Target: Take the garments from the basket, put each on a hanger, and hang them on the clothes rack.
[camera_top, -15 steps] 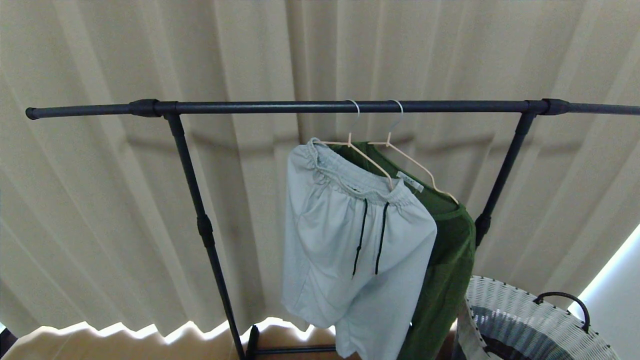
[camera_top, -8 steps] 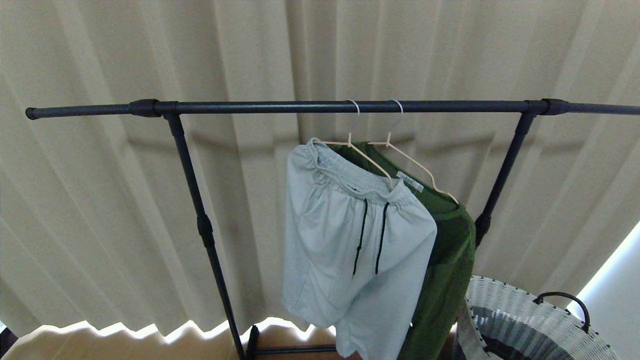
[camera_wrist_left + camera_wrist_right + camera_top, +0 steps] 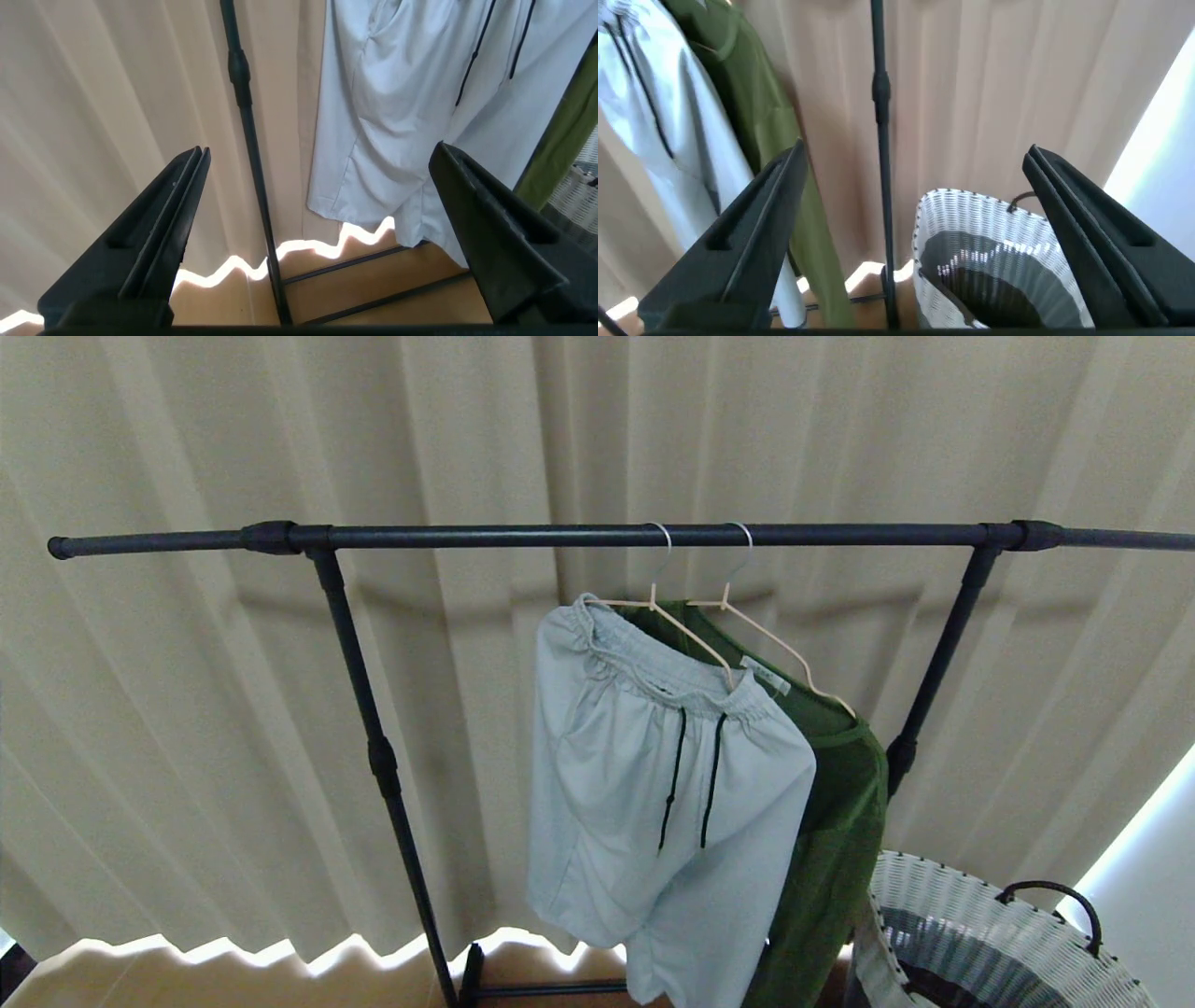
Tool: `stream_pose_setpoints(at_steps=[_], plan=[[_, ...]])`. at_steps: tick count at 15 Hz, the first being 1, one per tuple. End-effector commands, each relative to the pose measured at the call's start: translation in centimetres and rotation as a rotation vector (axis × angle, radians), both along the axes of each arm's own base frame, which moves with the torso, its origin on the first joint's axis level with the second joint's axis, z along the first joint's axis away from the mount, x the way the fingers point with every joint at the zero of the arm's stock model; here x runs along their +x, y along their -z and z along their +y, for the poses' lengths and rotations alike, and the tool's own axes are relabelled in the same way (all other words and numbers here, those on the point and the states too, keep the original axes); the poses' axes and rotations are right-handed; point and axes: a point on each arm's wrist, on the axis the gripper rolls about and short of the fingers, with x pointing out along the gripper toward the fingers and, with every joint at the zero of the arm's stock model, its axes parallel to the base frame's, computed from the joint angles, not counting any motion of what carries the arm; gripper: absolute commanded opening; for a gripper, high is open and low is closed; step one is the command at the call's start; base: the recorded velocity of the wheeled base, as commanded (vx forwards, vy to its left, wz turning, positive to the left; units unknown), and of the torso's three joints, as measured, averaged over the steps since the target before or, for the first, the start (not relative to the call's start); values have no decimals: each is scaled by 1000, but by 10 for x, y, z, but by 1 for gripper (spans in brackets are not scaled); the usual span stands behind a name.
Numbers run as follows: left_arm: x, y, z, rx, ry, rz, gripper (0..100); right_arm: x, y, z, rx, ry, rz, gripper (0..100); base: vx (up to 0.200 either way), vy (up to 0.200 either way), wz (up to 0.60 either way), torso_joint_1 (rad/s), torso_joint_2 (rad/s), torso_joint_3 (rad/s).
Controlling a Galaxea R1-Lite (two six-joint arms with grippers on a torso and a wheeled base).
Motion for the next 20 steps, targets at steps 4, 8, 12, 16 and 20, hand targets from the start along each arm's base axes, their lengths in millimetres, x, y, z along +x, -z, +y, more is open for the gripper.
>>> stream_pose_setpoints(at_steps=[4,8,12,16,20], plan=[[0,0,0,0,0,2,100,0,5,-1,-12,72,46,100,0,0,0,0,0,0],[0,0,0,-1,-1,2,100,0,6,-1,58,62,30,100,0,0,0,0,0,0],[0,0,0,4,7,1,100,1,6,-1,17,64,37,100,0,0,0,0,0,0],[0,0,0,6,7,0,100,1,6,-1,14,64,38,100,-100,0,0,1,1,1],[0,0,0,3,7,1,100,1,6,-1,14,64,38,100,-100,0,0,5,0,-4]])
